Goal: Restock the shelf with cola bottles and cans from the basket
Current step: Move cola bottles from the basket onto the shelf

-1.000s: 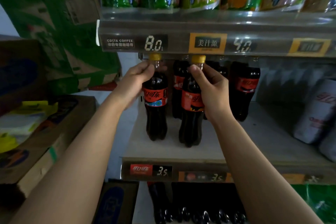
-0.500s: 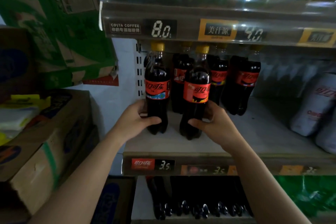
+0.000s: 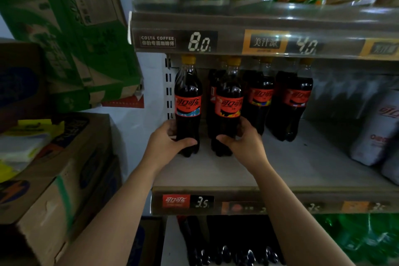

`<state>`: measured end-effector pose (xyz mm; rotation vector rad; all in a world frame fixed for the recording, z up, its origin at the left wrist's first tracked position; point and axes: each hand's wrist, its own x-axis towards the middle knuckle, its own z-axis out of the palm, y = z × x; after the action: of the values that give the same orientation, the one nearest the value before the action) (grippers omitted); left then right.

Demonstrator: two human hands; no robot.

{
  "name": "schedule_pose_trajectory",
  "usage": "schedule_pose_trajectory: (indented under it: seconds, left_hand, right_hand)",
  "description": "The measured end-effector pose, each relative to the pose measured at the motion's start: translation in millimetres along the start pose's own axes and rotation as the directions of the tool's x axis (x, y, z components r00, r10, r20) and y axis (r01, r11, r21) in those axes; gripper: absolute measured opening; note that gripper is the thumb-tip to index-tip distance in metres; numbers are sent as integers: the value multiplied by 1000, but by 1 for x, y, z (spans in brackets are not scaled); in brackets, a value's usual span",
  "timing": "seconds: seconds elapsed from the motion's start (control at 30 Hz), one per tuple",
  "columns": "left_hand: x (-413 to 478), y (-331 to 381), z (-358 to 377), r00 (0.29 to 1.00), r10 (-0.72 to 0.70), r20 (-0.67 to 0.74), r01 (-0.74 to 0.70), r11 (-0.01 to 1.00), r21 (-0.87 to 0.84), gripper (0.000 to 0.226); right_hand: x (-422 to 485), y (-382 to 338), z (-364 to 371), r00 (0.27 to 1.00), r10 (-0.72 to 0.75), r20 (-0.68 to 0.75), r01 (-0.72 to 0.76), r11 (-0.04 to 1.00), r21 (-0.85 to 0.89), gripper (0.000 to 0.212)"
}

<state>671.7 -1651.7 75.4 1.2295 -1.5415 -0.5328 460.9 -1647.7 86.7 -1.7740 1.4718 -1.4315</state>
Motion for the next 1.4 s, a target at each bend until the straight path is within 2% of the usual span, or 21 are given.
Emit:
schedule_pose_trajectory:
  seconds: [0.4, 1.0, 1.4]
  left_hand:
    - [-3, 0, -1, 1000, -30, -5, 30, 999, -40, 60]
    - [-9, 7, 0, 1000, -24, -19, 25, 999, 34, 62]
    - [-9, 5, 2, 999, -32, -30, 33, 999, 42, 61]
  right_hand:
    - [0, 3, 1, 1000, -4, 14, 3, 1000, 2, 67]
    - [0, 3, 6, 999, 0, -44, -1, 1000, -6, 86]
    - [0, -1, 0, 1000, -1, -16, 1, 1000, -25, 80]
